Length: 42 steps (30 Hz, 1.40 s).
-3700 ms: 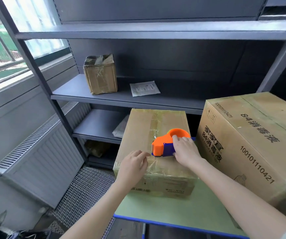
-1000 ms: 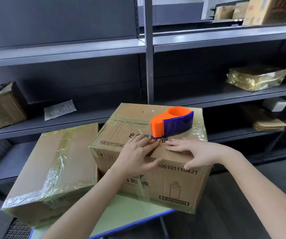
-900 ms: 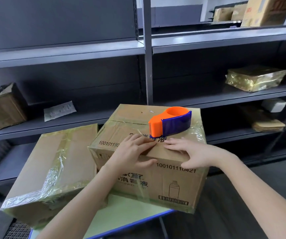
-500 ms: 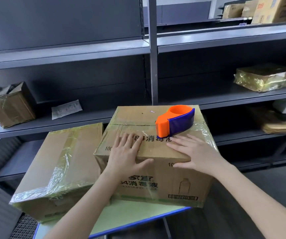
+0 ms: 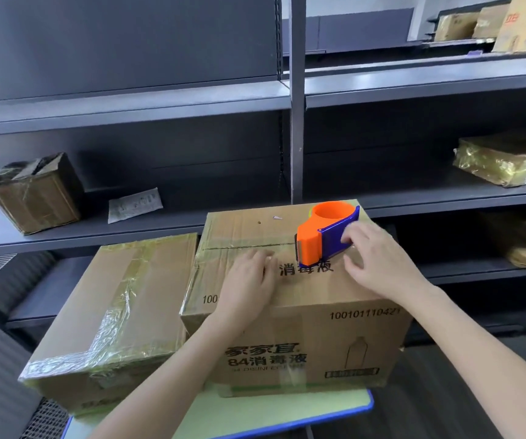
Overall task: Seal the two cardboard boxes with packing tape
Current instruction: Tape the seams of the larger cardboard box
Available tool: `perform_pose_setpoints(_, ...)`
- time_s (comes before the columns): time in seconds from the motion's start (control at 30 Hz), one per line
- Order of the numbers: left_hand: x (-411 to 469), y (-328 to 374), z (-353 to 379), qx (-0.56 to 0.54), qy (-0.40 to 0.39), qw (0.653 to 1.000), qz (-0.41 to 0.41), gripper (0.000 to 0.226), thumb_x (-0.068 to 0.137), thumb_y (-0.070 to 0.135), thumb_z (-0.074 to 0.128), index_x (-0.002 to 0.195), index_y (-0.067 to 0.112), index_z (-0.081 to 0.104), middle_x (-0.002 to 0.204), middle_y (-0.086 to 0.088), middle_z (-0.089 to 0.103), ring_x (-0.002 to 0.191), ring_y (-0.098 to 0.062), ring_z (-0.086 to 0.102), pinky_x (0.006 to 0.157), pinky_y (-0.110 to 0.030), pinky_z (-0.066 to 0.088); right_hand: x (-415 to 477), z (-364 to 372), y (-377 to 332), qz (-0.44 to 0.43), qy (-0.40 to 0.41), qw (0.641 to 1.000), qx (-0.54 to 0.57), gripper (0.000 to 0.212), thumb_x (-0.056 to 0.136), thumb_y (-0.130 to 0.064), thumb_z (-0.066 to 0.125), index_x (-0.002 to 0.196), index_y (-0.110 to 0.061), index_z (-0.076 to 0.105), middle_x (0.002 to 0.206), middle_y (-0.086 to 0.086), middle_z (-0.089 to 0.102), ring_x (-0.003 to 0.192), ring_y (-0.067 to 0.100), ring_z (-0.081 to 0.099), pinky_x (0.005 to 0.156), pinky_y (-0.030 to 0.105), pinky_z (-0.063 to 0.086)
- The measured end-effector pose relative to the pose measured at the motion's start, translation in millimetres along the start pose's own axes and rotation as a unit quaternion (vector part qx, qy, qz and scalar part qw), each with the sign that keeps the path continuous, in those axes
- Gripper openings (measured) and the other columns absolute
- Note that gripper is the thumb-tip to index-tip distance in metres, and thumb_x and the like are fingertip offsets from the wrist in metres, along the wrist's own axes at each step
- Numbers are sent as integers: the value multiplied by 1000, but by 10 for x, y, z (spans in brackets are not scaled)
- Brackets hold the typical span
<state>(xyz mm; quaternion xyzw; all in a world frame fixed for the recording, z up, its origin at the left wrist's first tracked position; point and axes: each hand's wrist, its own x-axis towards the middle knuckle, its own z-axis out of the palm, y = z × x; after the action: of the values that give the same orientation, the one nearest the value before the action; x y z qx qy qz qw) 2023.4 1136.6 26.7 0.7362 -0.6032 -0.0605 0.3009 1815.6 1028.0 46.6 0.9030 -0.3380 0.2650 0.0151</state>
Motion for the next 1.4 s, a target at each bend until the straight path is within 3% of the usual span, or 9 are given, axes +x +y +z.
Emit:
perform_pose_setpoints(0.1, 215, 140, -10, -156, -45, 985, -51, 42, 97, 22, 47, 138, 17, 42, 137, 2, 50, 123, -12, 47, 98, -25, 39, 196, 70, 35, 25, -39, 994, -99, 64, 80, -11, 62, 137, -3, 35, 136, 13, 40, 126, 26, 37, 107, 33, 30)
perform_pose_setpoints(0.27, 447, 237, 8, -231, -65, 969, -59, 37, 91, 15, 57, 128, 12, 55, 114, 0, 66, 103, -11, 61, 87, -25, 51, 384, 164, 169, -7, -93, 985, -148, 69, 85, -8, 54, 145, -5, 20, 144, 11, 32, 135, 25, 25, 114, 34, 14)
perform_pose_setpoints(0.37, 465, 204, 6, -243, -75, 967, -34, 30, 90, 11, 56, 118, 16, 64, 109, 2, 69, 99, -10, 64, 89, -32, 53, 452, 182, 227, -30, -119, 979, -166, 70, 84, -14, 59, 143, -6, 23, 141, 10, 36, 132, 25, 27, 114, 35, 10)
perform_pose_setpoints(0.47, 460, 147, -15, -263, -90, 960, -24, 35, 87, 3, 53, 117, 19, 63, 105, 5, 68, 98, -8, 64, 86, -24, 53, 498, 193, 256, -39, -129, 979, -155, 68, 82, -15, 61, 141, -8, 27, 135, 8, 41, 129, 24, 29, 112, 35, 19)
perform_pose_setpoints(0.67, 545, 90, -24, -311, -71, 946, -49, 23, 87, 4, 59, 100, 22, 63, 88, 5, 66, 77, -1, 65, 60, -13, 50, 546, 182, 279, -52, -130, 984, -110, 71, 77, -20, 67, 137, -15, 29, 130, 6, 41, 122, 24, 33, 103, 37, 35)
perform_pose_setpoints(0.8, 573, 97, -39, -316, -3, 948, -50, 22, 90, 7, 58, 88, 29, 64, 76, 2, 69, 67, -6, 64, 52, -13, 46, 584, 129, 197, -74, -48, 993, -76, 66, 68, -20, 76, 125, -7, 45, 102, 13, 53, 90, 30, 52, 80, 42, 46)
perform_pose_setpoints(0.9, 612, 91, -127, -322, 44, 944, -56, 22, 89, 9, 60, 78, 27, 65, 60, 12, 68, 59, 0, 65, 46, -8, 39, 649, 77, 91, -85, -16, 994, -72, 67, 64, -10, 77, 123, -6, 46, 87, 12, 52, 72, 28, 51, 65, 42, 48)
perform_pose_setpoints(1.17, 613, -115, -461, -355, 45, 923, -141, 25, 89, 8, 55, 68, 17, 64, 51, 12, 63, 48, 3, 58, 46, -11, 39, 972, 62, -252, -124, -14, 988, -88, 70, 78, -11, 71, 139, -5, 39, 112, 16, 57, 94, 27, 54, 74, 35, 48)
perform_pose_setpoints(1.4, 497, -437, -643, -360, -20, 904, -228, 18, 82, 6, 52, 73, 15, 64, 61, 4, 66, 60, -3, 64, 50, -15, 38, 1163, 435, -504, -103, -62, 991, -59, 71, 84, -14, 63, 145, -15, 27, 132, 3, 47, 118, 19, 42, 80, 27, 45)
